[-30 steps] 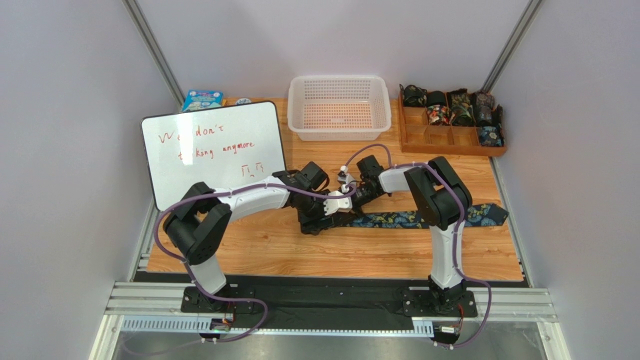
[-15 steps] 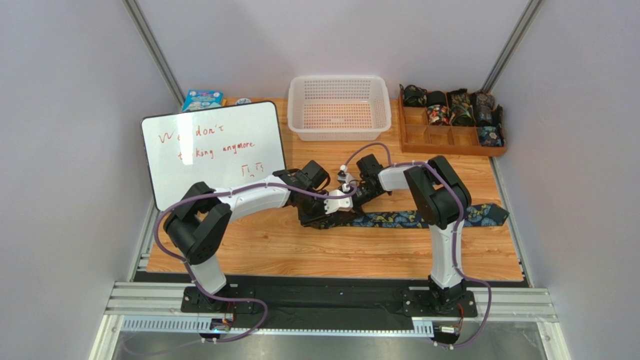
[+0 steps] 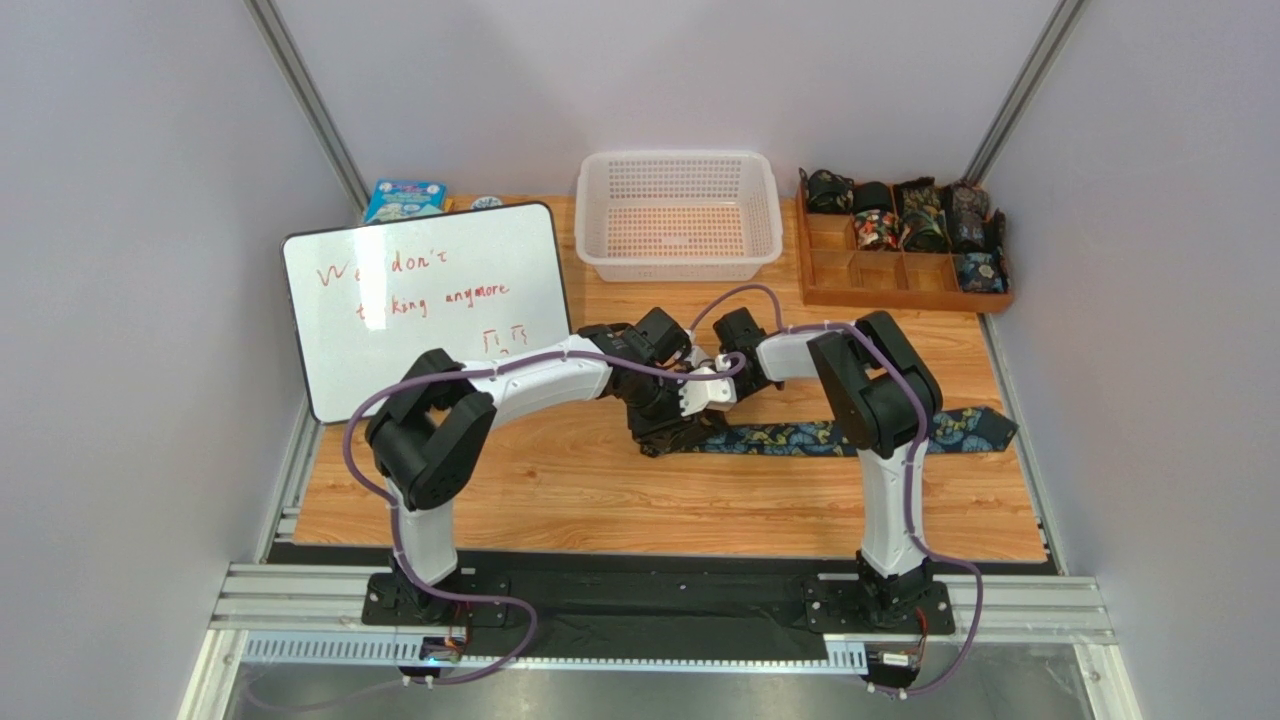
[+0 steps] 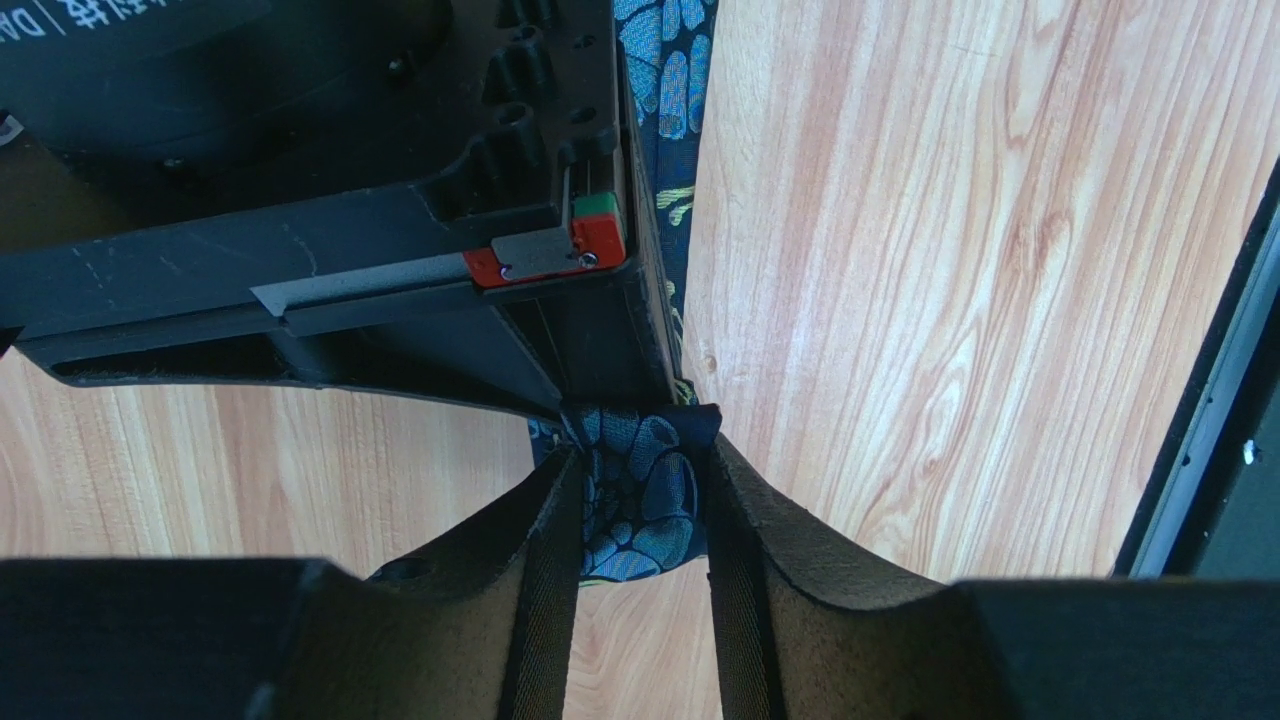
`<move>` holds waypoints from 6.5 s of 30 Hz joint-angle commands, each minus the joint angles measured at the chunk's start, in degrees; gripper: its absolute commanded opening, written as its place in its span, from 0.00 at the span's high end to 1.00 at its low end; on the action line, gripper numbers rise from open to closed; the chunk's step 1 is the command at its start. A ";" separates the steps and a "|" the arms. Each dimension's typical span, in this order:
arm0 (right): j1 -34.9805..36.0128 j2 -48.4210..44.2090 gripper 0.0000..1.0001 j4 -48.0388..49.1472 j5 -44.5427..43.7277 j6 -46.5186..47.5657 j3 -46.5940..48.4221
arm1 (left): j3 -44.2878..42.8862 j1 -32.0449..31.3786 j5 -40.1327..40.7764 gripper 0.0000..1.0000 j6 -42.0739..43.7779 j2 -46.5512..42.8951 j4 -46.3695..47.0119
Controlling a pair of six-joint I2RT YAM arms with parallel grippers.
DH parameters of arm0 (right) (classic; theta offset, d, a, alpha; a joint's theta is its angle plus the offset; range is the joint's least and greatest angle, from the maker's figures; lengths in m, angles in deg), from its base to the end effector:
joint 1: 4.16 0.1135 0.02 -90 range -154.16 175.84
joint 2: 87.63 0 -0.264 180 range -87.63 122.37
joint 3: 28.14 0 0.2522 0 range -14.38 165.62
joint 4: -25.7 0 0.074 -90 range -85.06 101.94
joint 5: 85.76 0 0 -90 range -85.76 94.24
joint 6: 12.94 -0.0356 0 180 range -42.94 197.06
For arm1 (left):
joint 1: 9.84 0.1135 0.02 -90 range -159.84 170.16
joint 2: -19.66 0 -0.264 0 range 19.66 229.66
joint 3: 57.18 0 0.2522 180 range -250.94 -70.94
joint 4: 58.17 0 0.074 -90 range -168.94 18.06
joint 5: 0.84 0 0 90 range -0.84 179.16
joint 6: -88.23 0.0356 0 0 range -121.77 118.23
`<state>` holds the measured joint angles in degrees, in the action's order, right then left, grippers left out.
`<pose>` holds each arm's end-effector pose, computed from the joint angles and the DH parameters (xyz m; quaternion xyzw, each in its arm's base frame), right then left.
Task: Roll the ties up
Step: Roll the tie at the center of the board.
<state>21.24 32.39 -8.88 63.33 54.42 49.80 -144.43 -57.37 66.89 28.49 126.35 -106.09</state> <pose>0.3126 0.1822 0.0833 0.0781 -0.8625 -0.4885 0.1071 0.2431 -0.2856 0.1837 0.6336 0.7250 -0.2161 0.1620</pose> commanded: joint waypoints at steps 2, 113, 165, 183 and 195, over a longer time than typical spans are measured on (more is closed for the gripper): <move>-0.27 3.02 1.00 -3.44 -2.76 -1.19 0.06 | -0.51 -0.64 -1.38 0.60 0.06 2.02 -1.53; -3.78 -0.76 0.99 -6.16 -1.34 3.38 -0.20 | -4.03 -1.08 -0.94 0.55 -0.90 6.86 -8.39; -2.82 -1.90 0.93 -9.14 -6.98 1.71 3.05 | -3.85 -1.60 -0.07 0.57 -10.66 8.18 2.34; -8.18 -2.69 0.57 -30.16 1.99 13.32 11.40 | -0.69 -1.78 2.57 0.61 -8.90 7.91 0.49; -4.40 1.08 0.59 -26.03 0.86 11.03 10.53 | -0.86 -1.78 2.66 0.61 -8.99 7.74 0.05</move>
<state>14.14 31.59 -36.79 64.36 66.40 59.79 -146.25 -58.20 68.38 19.11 131.23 -104.62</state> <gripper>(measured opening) 0.431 0.393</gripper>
